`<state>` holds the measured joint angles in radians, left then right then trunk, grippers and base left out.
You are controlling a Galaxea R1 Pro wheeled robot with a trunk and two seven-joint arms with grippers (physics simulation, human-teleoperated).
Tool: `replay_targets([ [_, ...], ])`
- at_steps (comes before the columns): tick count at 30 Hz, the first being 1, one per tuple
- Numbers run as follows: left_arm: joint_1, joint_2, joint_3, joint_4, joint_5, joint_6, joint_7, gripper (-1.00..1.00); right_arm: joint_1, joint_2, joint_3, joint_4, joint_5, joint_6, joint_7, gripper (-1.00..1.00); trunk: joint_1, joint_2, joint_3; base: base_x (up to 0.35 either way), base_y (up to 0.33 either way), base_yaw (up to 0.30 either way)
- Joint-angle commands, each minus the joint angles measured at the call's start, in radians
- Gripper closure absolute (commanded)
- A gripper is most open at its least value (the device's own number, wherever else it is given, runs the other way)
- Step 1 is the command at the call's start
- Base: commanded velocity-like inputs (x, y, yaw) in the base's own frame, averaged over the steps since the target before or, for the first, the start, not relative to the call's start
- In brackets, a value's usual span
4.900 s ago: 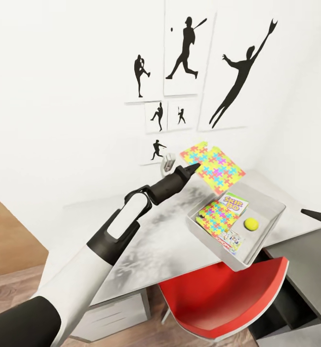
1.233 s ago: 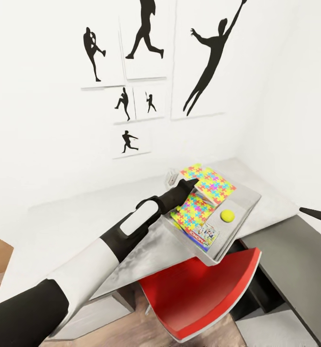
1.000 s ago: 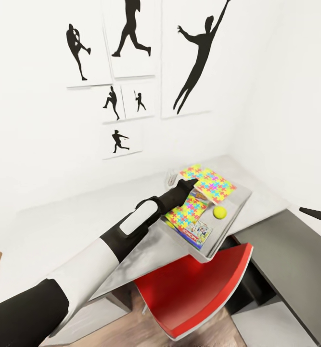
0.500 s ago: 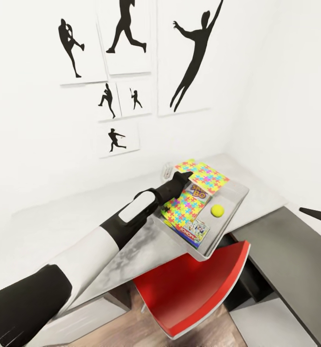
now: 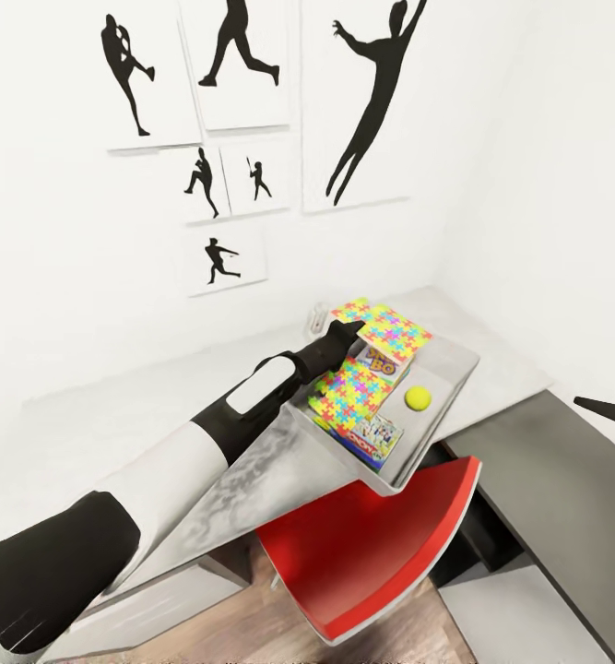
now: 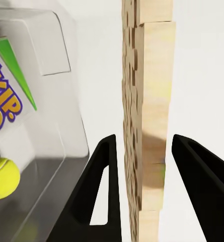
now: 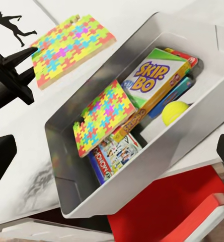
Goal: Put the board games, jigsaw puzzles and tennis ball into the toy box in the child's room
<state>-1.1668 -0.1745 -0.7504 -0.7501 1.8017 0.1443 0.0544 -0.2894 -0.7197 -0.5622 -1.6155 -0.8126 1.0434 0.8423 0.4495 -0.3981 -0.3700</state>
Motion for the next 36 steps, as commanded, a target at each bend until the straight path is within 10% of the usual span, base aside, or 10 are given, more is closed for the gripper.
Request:
replay_targets([
  [1, -0.004, 0.0, -0.001, 0.0, 0.008, 0.002, 0.005, 1.0, -0.001, 0.0, -0.001, 0.0, 0.004, 0.004, 0.006, -1.0, 0.001, -0.002, -0.003, 0.0, 0.0, 0.0],
  [36, -0.009, 0.0, -0.001, 0.009, 0.01, 0.002, 0.004, 1.0, -0.001, 0.005, -0.001, 0.0, 0.004, 0.004, 0.006, -1.0, 0.001, -0.002, -0.025, 0.0, 0.0, -0.078],
])
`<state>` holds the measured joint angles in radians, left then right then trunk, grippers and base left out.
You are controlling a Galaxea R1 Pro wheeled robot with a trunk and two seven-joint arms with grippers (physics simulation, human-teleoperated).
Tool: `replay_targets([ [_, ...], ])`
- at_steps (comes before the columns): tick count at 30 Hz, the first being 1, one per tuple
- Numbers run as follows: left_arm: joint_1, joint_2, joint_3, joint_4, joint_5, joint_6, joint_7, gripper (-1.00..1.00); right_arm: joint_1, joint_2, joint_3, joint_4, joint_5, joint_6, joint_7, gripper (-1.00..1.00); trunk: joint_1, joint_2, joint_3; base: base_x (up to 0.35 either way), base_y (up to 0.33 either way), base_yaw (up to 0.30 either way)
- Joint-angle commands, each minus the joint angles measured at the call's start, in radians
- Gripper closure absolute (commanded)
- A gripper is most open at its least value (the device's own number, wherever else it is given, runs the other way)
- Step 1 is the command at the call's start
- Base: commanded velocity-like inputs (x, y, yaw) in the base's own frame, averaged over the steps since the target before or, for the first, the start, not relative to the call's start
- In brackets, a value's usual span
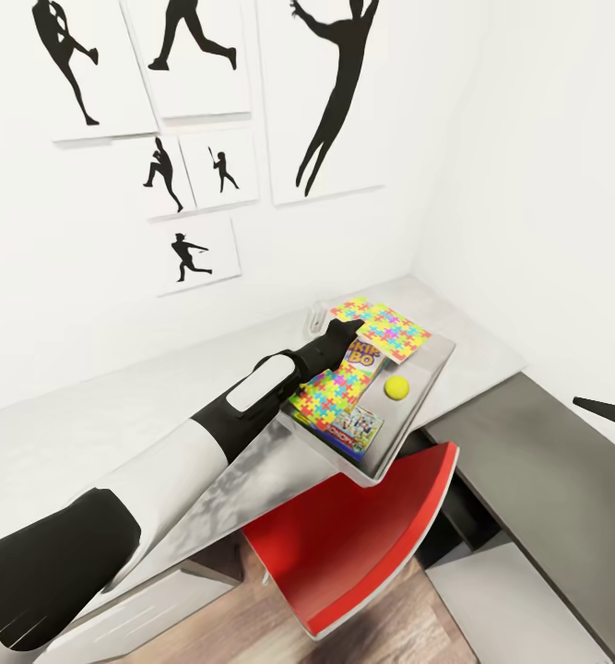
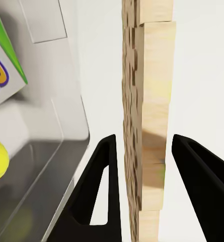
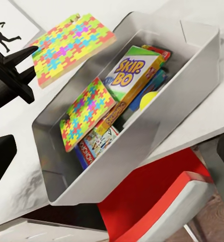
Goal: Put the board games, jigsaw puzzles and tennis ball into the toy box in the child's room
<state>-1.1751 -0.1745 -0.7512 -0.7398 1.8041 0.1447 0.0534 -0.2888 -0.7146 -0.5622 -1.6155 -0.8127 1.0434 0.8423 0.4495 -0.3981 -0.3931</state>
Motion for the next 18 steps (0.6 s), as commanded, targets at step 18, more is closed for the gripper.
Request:
replay_targets([
  [18, 0.006, 0.0, 0.0, 0.006, 0.008, 0.003, 0.005, 1.0, -0.001, -0.002, -0.001, 0.0, 0.003, 0.004, 0.006, -1.0, 0.001, -0.002, -0.027, 0.0, 0.0, -0.004],
])
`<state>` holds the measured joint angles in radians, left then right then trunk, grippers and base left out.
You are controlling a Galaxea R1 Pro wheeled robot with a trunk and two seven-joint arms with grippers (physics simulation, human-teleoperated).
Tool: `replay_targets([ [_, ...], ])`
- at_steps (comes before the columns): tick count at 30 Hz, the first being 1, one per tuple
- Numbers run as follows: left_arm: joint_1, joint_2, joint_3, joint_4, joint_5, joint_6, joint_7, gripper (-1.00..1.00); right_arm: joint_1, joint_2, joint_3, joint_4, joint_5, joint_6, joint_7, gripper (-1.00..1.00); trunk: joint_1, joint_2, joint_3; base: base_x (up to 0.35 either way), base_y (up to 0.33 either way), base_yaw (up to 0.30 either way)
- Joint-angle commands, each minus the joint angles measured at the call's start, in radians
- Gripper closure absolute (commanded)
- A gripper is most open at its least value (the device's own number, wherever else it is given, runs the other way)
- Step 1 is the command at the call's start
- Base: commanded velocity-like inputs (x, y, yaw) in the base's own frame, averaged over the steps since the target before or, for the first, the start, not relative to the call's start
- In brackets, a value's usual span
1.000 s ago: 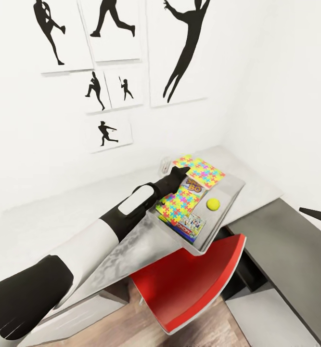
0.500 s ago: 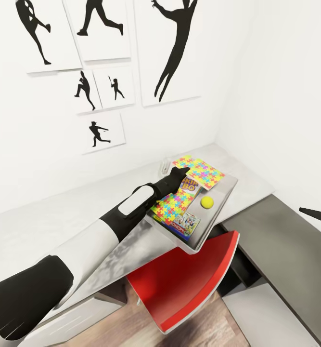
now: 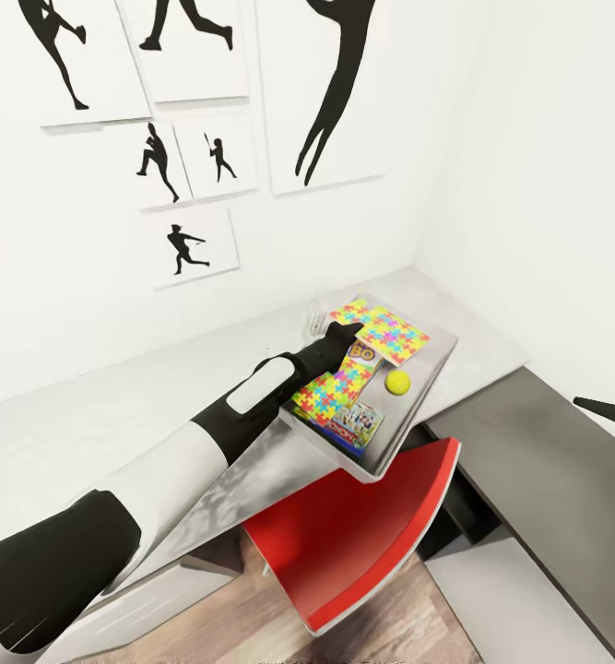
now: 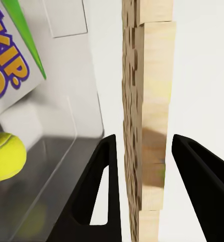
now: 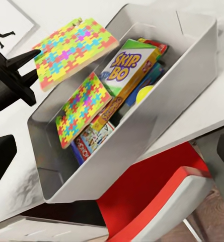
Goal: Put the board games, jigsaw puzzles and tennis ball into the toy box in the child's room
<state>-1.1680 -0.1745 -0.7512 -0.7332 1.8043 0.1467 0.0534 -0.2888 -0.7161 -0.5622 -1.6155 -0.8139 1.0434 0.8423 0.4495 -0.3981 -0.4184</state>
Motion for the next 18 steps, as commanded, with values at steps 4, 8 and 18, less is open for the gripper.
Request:
replay_targets([
  [4, 0.001, 0.0, 0.0, -0.001, 0.007, 0.001, 0.005, 1.0, -0.001, 0.0, -0.001, 0.0, 0.004, 0.004, 0.006, -1.0, 0.0, -0.002, -0.008, 0.0, 0.0, 0.0],
  [8, 0.002, 0.0, -0.001, -0.001, 0.007, 0.001, 0.005, 1.0, -0.001, -0.001, -0.001, 0.0, 0.004, 0.004, 0.006, -1.0, 0.0, -0.002, -0.015, 0.0, 0.0, 0.0],
  [18, 0.004, 0.0, -0.006, -0.002, 0.007, 0.001, 0.005, 1.0, -0.001, -0.002, -0.001, 0.0, 0.004, 0.004, 0.006, -1.0, 0.0, -0.002, -0.031, 0.0, 0.0, 0.0],
])
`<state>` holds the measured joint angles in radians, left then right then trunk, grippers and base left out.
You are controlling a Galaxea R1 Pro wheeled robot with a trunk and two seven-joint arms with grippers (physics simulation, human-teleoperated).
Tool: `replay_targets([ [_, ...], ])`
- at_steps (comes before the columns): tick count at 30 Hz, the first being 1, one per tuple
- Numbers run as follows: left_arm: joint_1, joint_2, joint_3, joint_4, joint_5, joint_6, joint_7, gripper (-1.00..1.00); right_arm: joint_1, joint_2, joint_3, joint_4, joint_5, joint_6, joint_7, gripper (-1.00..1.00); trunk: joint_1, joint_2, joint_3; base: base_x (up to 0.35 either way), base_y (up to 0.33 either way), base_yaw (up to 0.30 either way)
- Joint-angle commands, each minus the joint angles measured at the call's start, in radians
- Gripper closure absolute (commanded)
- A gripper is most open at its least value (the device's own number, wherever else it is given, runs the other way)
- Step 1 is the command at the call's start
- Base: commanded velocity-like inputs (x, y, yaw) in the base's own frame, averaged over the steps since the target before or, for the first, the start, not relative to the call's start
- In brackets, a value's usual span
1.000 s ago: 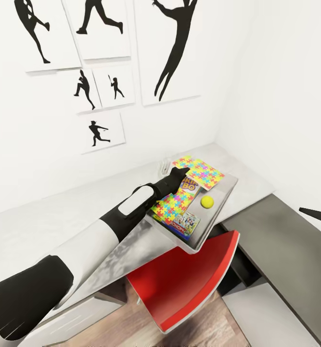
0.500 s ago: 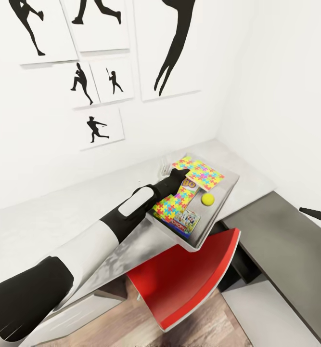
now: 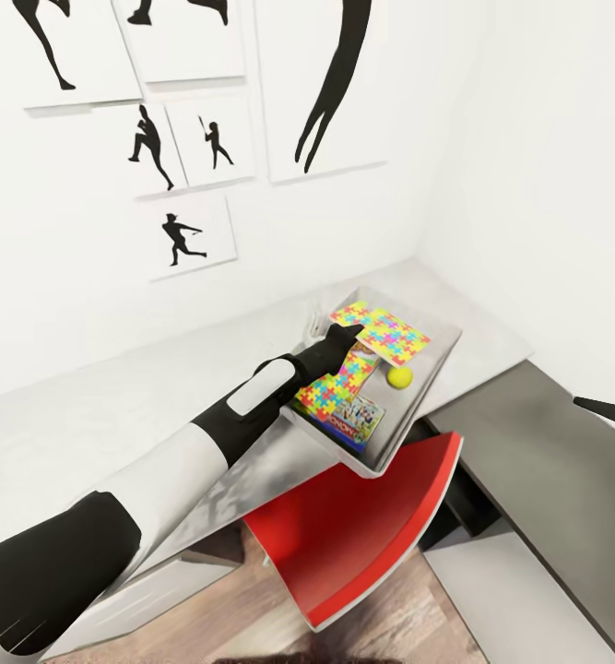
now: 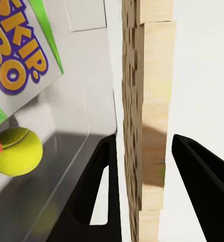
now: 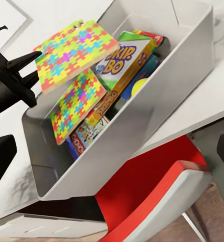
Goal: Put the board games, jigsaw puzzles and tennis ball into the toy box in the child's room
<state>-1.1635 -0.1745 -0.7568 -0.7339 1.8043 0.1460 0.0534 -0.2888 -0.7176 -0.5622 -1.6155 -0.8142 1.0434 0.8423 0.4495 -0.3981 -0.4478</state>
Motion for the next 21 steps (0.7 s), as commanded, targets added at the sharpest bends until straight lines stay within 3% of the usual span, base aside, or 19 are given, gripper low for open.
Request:
replay_targets([
  [1, -0.001, 0.0, -0.001, -0.001, 0.007, 0.001, 0.005, 1.0, -0.001, 0.0, -0.001, 0.0, 0.004, 0.004, 0.006, -1.0, 0.0, -0.002, -0.003, 0.0, 0.0, 0.0],
  [21, 0.002, 0.0, -0.001, -0.001, 0.008, 0.001, 0.005, 1.0, -0.001, 0.0, -0.001, 0.0, 0.004, 0.004, 0.006, -1.0, 0.0, -0.002, -0.036, 0.0, 0.0, 0.0],
])
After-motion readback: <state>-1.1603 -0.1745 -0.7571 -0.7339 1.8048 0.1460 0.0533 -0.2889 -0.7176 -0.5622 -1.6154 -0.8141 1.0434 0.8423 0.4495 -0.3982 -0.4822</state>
